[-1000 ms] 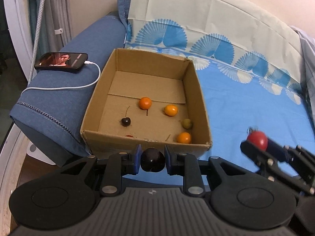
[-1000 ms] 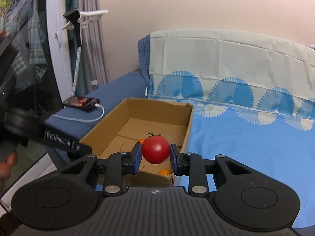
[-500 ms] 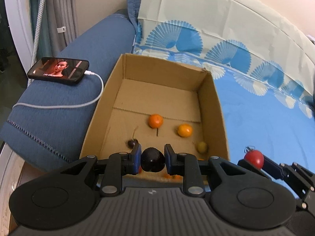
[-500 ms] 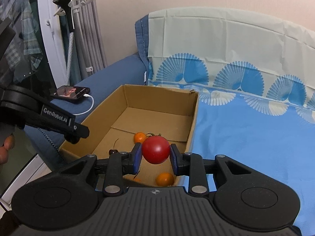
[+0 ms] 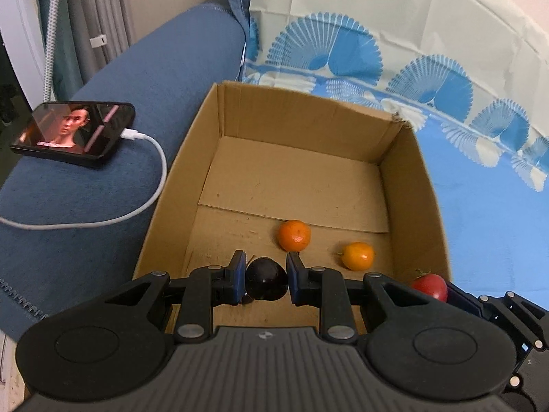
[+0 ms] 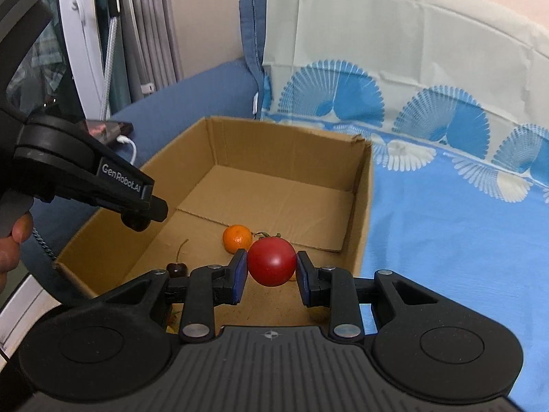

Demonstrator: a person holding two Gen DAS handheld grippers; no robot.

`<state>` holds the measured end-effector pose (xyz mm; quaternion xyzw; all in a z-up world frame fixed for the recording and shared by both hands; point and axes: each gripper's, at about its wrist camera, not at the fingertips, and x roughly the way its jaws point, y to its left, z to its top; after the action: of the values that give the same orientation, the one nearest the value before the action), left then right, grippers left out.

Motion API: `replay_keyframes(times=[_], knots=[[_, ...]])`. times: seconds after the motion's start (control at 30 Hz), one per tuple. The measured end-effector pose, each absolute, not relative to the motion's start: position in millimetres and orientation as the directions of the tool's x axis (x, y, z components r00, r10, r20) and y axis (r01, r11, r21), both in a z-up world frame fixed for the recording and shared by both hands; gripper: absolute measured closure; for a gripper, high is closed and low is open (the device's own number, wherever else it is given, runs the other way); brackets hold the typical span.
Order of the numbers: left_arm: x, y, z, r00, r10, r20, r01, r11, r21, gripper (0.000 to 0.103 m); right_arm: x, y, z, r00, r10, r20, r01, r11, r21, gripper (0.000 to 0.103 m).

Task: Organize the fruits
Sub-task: 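Carry the dark cherry and the red tomato over the box with both grippers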

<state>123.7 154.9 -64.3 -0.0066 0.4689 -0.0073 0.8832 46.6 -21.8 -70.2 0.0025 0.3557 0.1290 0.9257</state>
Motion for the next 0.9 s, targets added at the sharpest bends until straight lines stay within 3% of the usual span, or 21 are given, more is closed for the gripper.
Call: replay_keyframes(times=[0.5, 0.9], knots=[[156, 157, -123, 0.48, 0.042, -0.877, 0.003, 0.999, 0.049, 0.075, 73, -11, -111, 0.647, 0.234, -0.726, -0.262, 0.962, 0.076, 0.072], [164, 159, -131, 0.462, 0.063, -0.884, 0.002, 0.997, 0.072, 0.075, 77, -7, -114, 0.657, 0.233, -0.717, -0.292, 0.955, 0.043, 0.071]])
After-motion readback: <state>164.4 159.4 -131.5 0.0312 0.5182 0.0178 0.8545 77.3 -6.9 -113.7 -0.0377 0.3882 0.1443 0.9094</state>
